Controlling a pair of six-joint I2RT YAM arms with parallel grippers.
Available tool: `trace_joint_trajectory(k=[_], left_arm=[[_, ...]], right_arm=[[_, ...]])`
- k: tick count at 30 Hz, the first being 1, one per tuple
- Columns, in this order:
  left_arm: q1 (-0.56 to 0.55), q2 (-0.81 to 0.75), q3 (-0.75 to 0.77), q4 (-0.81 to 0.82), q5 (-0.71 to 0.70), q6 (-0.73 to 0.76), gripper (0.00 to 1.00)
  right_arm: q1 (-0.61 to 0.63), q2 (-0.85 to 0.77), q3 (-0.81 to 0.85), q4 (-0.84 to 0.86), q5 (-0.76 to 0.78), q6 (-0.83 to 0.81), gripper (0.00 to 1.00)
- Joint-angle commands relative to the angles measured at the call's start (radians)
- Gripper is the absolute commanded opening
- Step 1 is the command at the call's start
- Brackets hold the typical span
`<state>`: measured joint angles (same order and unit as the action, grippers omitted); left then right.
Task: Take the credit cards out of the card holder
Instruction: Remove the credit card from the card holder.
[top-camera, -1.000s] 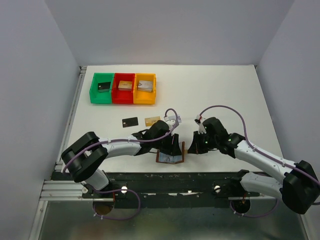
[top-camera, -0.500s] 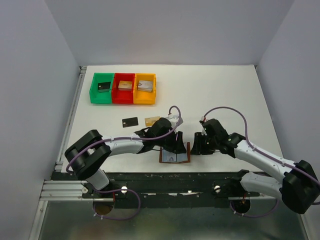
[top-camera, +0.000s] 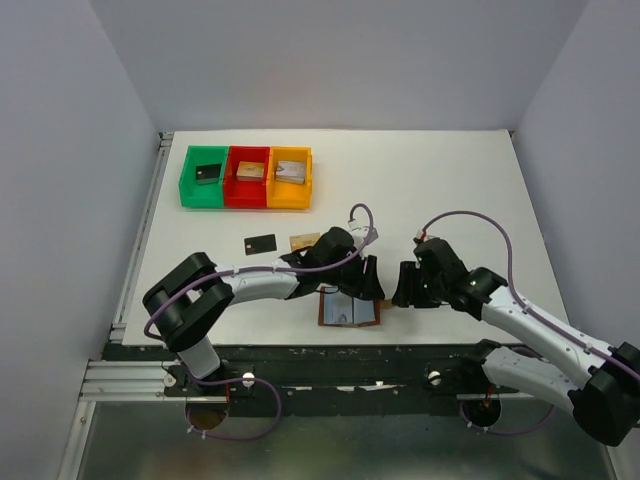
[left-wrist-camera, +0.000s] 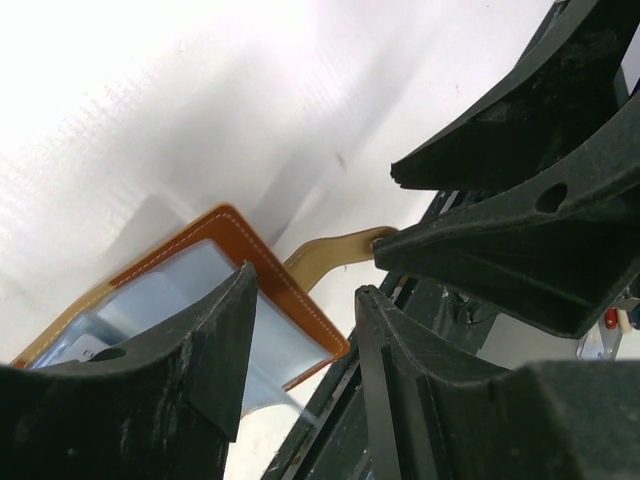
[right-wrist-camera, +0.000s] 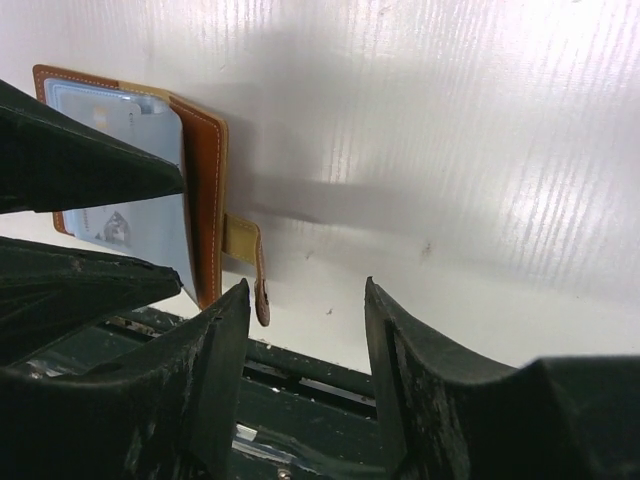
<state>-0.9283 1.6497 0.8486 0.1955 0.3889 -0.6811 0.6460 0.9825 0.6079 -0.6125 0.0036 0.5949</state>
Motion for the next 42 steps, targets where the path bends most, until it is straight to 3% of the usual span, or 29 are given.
trace_joint_trajectory(k=[1,9,14,19,23,29,36,42], left_arm=[[-0.015,0.006,0.043,-0.007,0.019,0.008,0.56],[-0.015,-0.076,0.07,-0.074,-0.031,0.046,0.56],[0.0,-0.255,0.011,-0.116,-0.142,0.035,0.56],[0.103,-0.514,-0.173,-0.157,-0.234,-0.021,0.58],[0.204,-0.614,-0.322,-0.146,-0.193,-0.072,0.49],[0.224,-0.567,-0.427,0.017,-0.101,-0.124,0.27],[0.22,-0.46,-0.436,0.148,-0.05,-0.172,0.18],[0.207,-0.366,-0.418,0.159,-0.044,-0.161,0.15]], right_arm=[[-0.005,-0.031,0.032,-0.047,0.058,0.011,0.58],[-0.005,-0.048,0.021,-0.052,0.076,0.017,0.58],[-0.005,-0.136,0.039,-0.072,0.082,0.0,0.58],[-0.005,-0.231,0.023,0.089,-0.205,-0.07,0.52],[0.0,-0.176,0.01,0.276,-0.402,-0.021,0.42],[0.03,-0.004,0.027,0.456,-0.501,0.046,0.38],[0.052,0.215,0.043,0.534,-0.504,0.088,0.34],[0.052,0.318,0.007,0.554,-0.442,0.095,0.31]])
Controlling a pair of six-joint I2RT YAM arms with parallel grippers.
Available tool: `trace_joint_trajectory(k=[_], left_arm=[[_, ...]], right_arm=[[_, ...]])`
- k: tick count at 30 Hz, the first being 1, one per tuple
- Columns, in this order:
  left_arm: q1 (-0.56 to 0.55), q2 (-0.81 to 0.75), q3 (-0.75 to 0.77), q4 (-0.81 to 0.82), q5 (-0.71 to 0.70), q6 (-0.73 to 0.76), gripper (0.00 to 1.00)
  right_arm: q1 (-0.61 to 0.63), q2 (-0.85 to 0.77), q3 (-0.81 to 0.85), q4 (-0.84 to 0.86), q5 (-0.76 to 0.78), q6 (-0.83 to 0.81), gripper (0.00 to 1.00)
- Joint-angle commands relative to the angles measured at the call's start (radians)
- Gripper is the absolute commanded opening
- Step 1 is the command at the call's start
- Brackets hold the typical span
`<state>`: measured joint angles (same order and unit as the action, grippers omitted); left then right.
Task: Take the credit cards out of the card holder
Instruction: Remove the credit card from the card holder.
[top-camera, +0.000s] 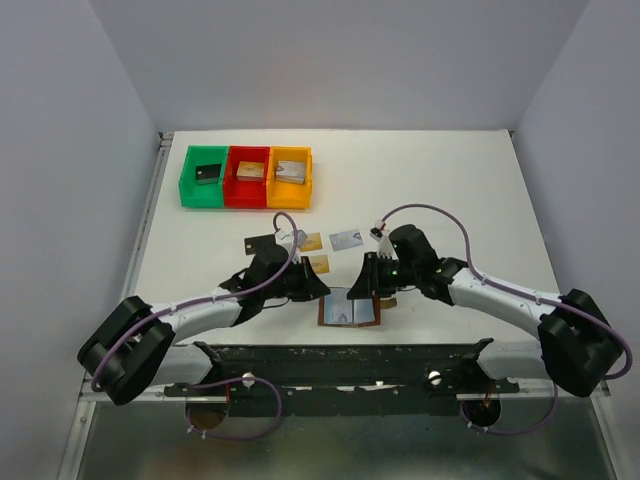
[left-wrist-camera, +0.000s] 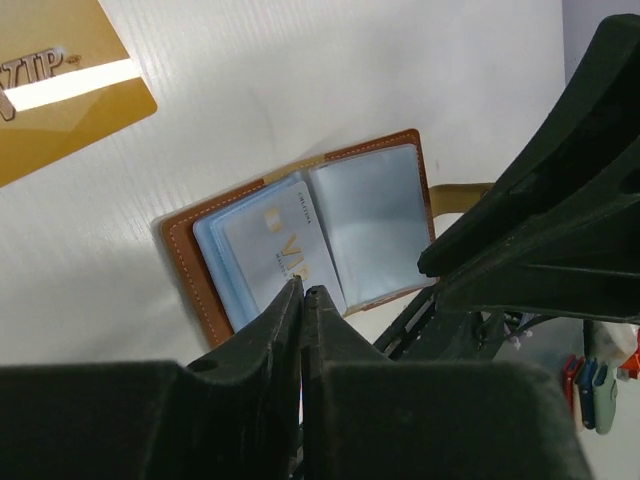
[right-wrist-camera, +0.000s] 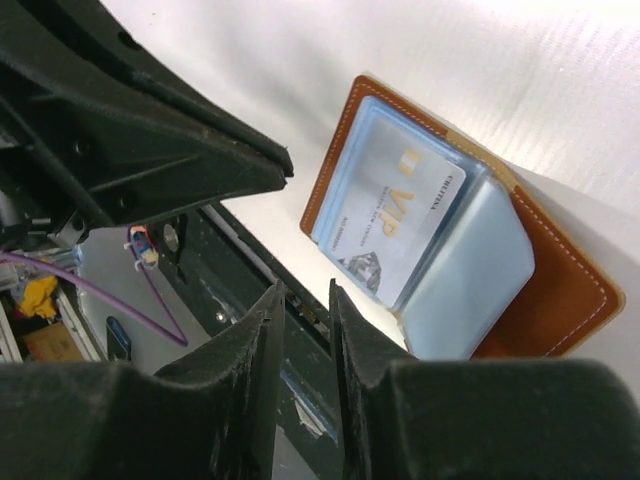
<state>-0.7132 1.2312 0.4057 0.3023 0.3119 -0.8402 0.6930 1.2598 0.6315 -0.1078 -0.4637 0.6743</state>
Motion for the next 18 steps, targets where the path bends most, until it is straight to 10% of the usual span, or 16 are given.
trace_joint_trajectory(k=[1,18], left_arm=[[-0.009,0.068,0.027,0.049,0.032,0.001,0.15],[-0.012,0.251,0.004,0.073,-0.013,0.009,0.08]], right_arm=[[0.005,0.047,-0.026,0.048,0.043,0.024,0.31],[-0.035,0.156,-0.128,0.026,0.172,0.039,0.28]])
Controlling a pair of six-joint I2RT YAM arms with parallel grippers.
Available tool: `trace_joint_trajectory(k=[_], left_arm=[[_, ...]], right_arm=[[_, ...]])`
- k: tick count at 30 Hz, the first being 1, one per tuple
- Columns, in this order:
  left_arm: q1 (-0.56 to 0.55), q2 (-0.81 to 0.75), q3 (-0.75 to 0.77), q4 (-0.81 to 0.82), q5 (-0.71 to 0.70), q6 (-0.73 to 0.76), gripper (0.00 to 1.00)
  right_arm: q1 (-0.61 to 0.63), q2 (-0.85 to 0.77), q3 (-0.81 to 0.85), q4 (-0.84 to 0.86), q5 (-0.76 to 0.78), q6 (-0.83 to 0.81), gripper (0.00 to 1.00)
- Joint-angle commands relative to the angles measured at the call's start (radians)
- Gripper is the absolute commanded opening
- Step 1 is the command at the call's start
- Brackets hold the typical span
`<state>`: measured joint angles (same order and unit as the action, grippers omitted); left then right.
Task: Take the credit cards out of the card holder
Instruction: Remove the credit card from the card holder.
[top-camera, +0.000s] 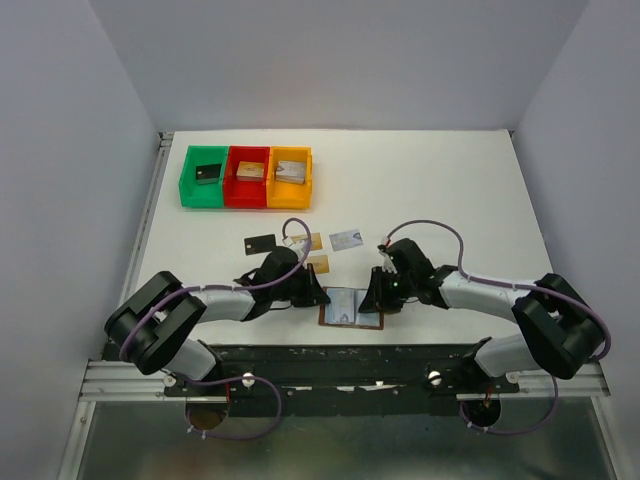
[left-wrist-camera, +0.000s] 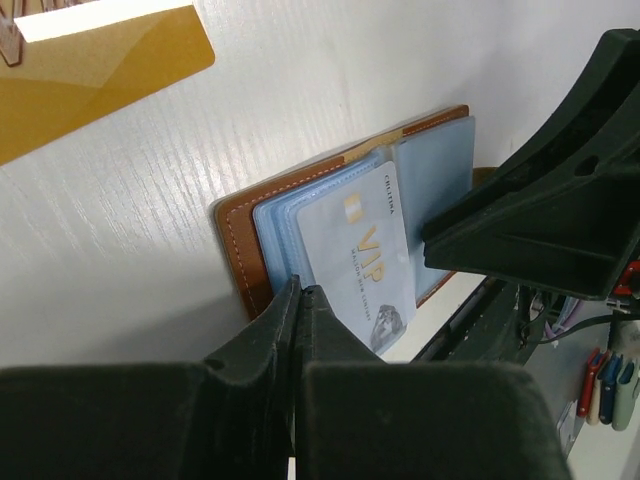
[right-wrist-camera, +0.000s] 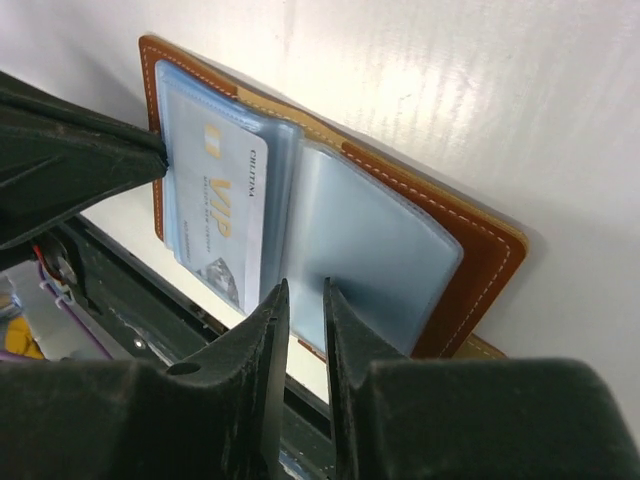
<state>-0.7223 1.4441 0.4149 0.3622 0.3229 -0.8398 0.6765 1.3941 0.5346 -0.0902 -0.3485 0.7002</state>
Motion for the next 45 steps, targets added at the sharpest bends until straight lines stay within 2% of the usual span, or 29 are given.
trace_joint_trajectory(k=[1,6,12,17,23,31,45], left_arm=[[-0.003,0.044,-0.007,0.015,-0.024,0.01,0.08],[-0.003,0.018,-0.022,0.017,-0.03,0.01,0.07],[-0.003,-0.149,-0.016,-0.061,-0.061,0.033,0.08],[-0.003,-0.231,0.002,-0.085,-0.053,0.039,0.09],[-0.019,-0.137,0.044,-0.051,0.01,0.051,0.08],[-0.058,-0.041,0.035,-0.026,-0.025,0.047,0.06],[-0.069,-0.039,0.01,-0.057,-0.065,0.062,0.05]], right_arm=[[-0.023,0.025,-0.039,0.009,0.06,0.013,0.28],[-0.034,-0.009,-0.073,0.036,0.052,0.021,0.28],[-0.034,-0.158,-0.045,-0.022,0.045,0.013,0.33],[-0.032,-0.199,-0.01,-0.004,-0.035,0.008,0.34],[-0.025,-0.121,0.008,0.136,-0.145,0.053,0.37],[-0.02,-0.03,0.016,0.182,-0.156,0.071,0.4],[-0.022,0.097,0.008,0.23,-0.149,0.067,0.4]])
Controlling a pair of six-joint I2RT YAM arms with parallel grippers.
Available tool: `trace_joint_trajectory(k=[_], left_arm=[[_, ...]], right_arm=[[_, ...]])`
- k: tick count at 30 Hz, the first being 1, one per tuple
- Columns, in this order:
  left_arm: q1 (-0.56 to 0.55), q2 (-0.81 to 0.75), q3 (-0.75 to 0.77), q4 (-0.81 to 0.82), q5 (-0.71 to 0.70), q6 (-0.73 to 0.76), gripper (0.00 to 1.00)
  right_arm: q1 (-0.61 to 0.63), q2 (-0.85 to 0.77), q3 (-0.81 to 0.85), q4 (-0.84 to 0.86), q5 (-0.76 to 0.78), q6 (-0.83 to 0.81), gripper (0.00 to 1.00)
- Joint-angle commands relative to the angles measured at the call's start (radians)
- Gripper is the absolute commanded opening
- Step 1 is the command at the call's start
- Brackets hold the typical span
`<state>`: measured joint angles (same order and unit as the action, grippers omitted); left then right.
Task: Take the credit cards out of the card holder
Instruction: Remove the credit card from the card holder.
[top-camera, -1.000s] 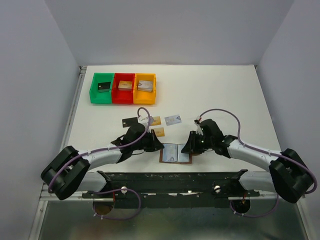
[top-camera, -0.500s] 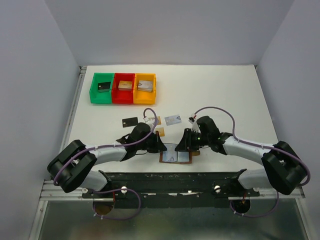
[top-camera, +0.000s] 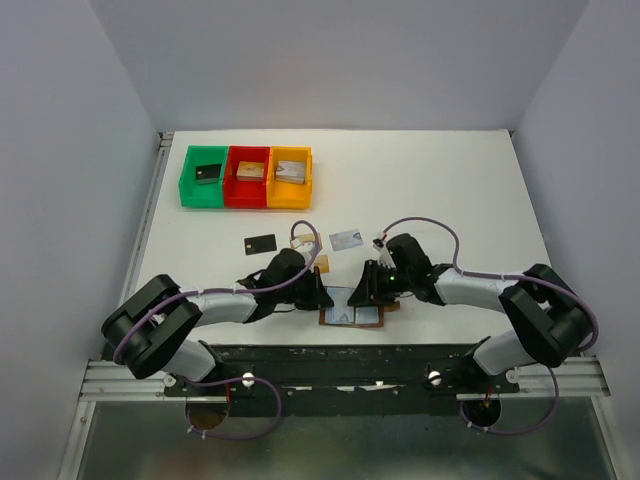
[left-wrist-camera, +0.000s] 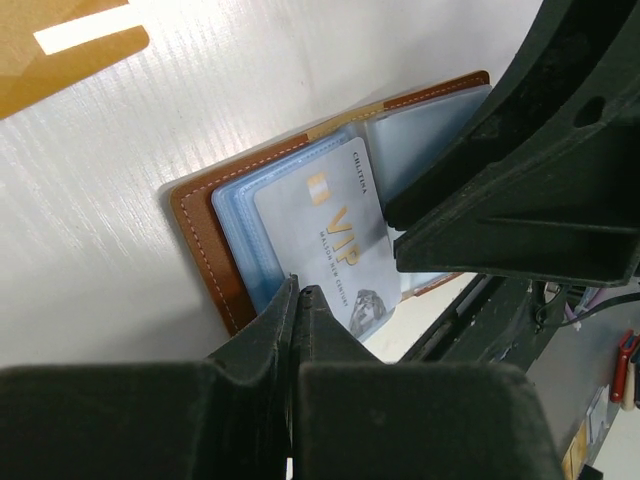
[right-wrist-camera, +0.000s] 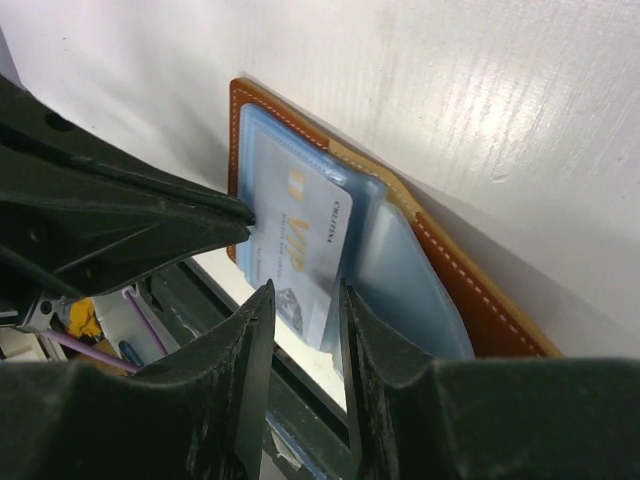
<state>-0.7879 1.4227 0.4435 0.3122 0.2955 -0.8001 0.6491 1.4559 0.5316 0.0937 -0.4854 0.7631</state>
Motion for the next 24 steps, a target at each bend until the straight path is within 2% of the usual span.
trace_joint_trajectory(k=[1,24], left_arm=[[-0.005,-0.019,-0.02,-0.007,-0.038,0.024,0.05],[-0.005,-0.059,-0.051,-0.065,-0.105,0.033,0.04]], right_arm=[[0.007,0.04,0.011,0.05,-0.013,0.005,0.4],[0.006,0.07,-0.001,0.12,-0.067,0.022,0.39]])
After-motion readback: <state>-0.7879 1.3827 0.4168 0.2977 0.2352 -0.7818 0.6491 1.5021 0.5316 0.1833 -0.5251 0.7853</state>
